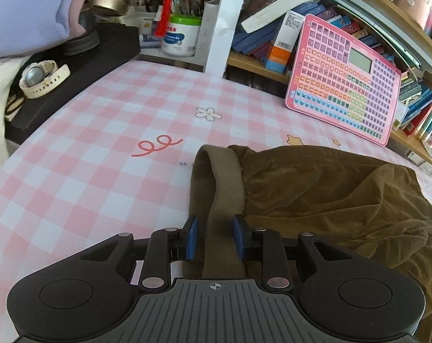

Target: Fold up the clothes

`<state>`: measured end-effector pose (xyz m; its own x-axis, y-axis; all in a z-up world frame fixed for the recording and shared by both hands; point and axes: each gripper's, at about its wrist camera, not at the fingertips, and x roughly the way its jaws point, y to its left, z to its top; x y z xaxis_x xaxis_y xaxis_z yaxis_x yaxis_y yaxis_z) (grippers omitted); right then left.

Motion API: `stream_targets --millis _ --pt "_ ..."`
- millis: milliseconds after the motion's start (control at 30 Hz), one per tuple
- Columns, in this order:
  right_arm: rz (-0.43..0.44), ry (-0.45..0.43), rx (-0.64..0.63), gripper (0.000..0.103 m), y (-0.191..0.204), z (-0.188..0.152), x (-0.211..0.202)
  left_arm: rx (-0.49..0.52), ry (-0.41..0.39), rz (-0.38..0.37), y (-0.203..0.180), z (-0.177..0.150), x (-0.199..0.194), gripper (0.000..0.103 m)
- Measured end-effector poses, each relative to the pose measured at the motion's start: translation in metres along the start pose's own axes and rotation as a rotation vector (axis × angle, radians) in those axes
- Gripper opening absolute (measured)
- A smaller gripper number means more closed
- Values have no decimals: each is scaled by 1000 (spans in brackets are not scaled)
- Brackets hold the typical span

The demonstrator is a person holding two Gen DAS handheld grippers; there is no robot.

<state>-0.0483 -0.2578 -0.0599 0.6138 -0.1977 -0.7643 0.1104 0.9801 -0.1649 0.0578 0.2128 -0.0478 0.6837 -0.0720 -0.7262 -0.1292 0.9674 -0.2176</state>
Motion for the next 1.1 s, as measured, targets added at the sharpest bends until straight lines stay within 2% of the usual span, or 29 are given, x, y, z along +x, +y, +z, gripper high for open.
stream_targets --millis 167,200,233,300,400,467,567,600,667,700,800,900,967,1100 --pt "-34 15 -27 30 5 3 1 22 8 -20 -5 -1 5 21" --pt "-39 16 -31 30 5 2 0 19 5 -25 -5 0 5 18" --pt "-43 18 -34 30 6 1 -1 8 -19 -34 -3 0 0 4" --pt "-50 23 -41 29 8 -3 -4 -16 -67 -50 1 2 -10 1" --pt "-46 40 -47 28 9 -9 -11 -67 -159 -52 7 8 -28 1" --pt "-33 54 -40 28 9 -14 -17 -100 -173 -37 13 14 -28 2" --pt "-25 48 -46 28 13 -20 -23 -27 -30 43 14 10 9 6" --pt "-31 43 -53 28 15 -22 -23 3 -21 53 13 7 15 8" --pt "-33 44 -52 28 16 -22 -23 0 -40 48 14 5 14 10" --pt "-32 43 -48 28 16 -22 -23 -17 -39 43 17 6 12 13" --pt "-31 35 -44 28 16 -23 -23 -62 -55 46 25 7 -2 14" --pt "-33 26 -27 28 14 -24 -23 -108 -118 -49 27 -4 -36 14" --pt "-38 21 -18 28 15 -25 -23 -103 -119 -115 21 -17 -55 14" --pt "-46 17 -18 28 16 -25 -22 -103 -74 -172 13 -48 -73 14"
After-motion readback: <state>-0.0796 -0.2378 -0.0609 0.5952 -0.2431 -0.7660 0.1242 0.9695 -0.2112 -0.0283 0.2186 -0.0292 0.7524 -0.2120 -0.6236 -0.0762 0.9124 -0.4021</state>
